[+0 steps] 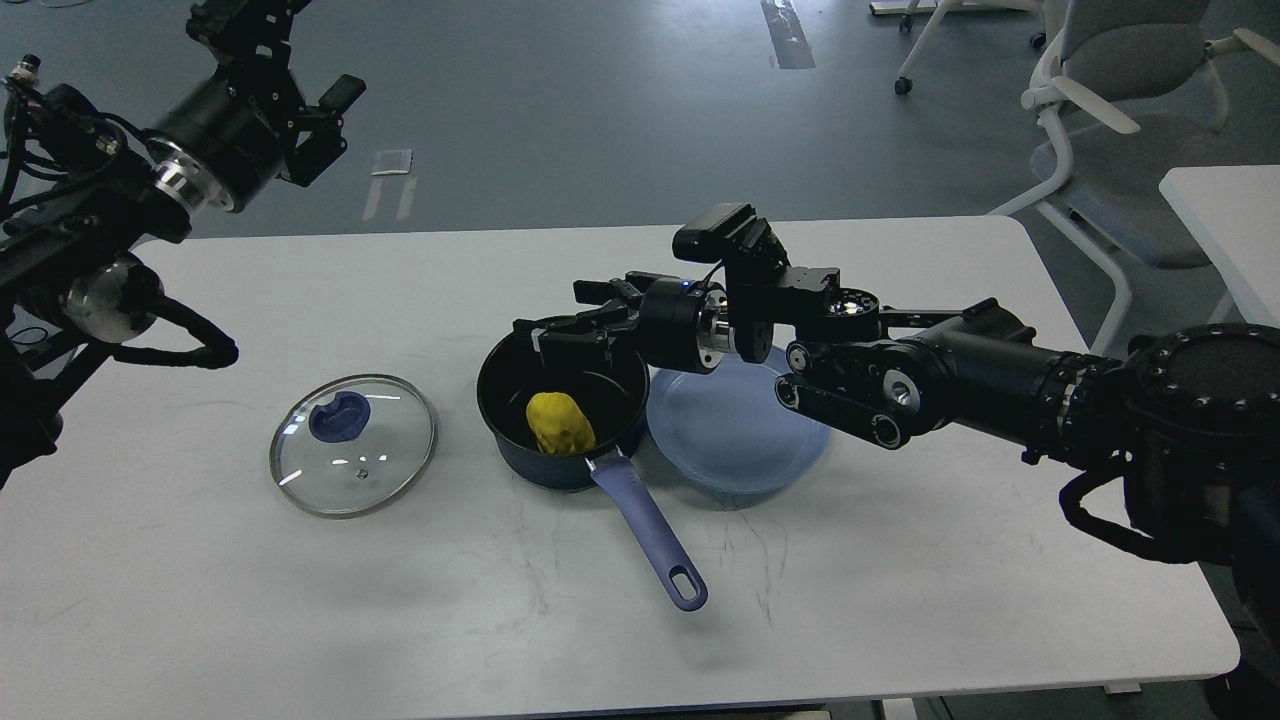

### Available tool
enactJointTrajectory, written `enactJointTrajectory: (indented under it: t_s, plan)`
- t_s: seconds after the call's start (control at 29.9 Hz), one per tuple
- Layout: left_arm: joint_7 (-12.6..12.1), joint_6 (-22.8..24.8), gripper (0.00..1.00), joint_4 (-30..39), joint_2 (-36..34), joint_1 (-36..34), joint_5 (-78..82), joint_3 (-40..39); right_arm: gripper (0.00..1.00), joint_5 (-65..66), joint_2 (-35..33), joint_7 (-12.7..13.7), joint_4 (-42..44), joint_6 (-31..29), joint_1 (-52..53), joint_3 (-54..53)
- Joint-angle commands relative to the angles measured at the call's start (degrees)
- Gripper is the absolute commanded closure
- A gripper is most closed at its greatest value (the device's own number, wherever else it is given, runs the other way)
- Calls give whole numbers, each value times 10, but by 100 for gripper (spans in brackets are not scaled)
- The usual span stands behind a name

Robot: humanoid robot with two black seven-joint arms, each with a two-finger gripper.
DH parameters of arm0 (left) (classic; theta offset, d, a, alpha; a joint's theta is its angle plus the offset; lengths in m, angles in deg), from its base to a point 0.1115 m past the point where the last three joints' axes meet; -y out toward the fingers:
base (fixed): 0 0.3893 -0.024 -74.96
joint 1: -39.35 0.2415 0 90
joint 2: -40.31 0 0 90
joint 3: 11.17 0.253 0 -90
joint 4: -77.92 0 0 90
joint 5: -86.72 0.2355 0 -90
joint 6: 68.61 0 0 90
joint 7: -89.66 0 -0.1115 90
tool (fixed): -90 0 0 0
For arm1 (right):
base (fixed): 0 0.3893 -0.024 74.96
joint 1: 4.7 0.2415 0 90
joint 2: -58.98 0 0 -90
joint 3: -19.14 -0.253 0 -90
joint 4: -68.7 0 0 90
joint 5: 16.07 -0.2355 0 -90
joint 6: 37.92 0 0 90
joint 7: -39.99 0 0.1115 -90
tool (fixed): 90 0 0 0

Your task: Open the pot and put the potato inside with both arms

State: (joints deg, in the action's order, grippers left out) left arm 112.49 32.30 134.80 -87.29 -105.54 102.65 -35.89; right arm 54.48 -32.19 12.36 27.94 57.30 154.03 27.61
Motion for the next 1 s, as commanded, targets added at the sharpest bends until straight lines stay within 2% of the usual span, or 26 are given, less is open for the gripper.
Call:
enactJointTrajectory:
  t_s: [0.0, 0.1, 0.17, 0.23, 0.3, 0.33, 0.37, 0.4, 0.43, 0.47, 0.5, 0.53, 0.7, 0.73, 0.8, 0.97]
  plan:
    - [1, 2, 2, 0, 0, 1, -7, -2, 0, -43, -32, 1, -7, -8, 5, -56]
    - [4, 1, 2, 0, 5, 4, -11, -2, 0, -139, -65, 9, -30, -15, 5, -92]
    - [1, 3, 2, 0, 8, 10, -44, -2, 0, -289, -98, 17, -76, -40, 3, -133]
    - [-2, 10, 2, 0, 8, 13, -69, -2, 0, -376, -120, 25, -98, -55, -1, -158]
    - [-10, 38, 2, 0, 7, 12, -82, -1, 0, -499, -144, 56, -123, -79, -5, -207]
    - [-23, 53, 2, -1, 6, 12, -87, -2, 0, -561, -152, 85, -131, -91, -9, -236]
    - [-31, 55, 2, -1, 5, 12, -90, -2, 0, -587, -154, 102, -132, -95, -11, -247]
    - [-51, 56, 2, -3, 5, 11, -92, -3, 0, -623, -160, 133, -132, -101, -11, -268]
    - [-70, 54, 2, -4, 6, 11, -93, -4, 0, -644, -165, 160, -128, -101, -13, -285]
    - [-70, 54, 2, -5, 6, 11, -93, -4, 0, -644, -165, 160, -128, -100, -13, -285]
    - [-81, 53, 2, -5, 10, 13, -95, -9, 0, -657, -165, 178, -124, -95, -17, -298]
    - [-83, 48, 2, -5, 11, 19, -103, -15, 0, -662, -165, 184, -123, -95, -26, -309]
    - [-95, 40, 2, -3, 27, 50, -150, -35, 0, -663, -160, 207, -118, -91, -62, -336]
    - [-100, 40, 2, -2, 28, 56, -156, -40, 0, -665, -159, 228, -114, -91, -68, -340]
    - [-105, 40, 2, -2, 32, 65, -162, -50, 0, -673, -158, 247, -114, -93, -74, -345]
    - [-109, 40, 2, -1, 39, 78, -162, -66, 0, -676, -157, 246, -113, -91, -79, -348]
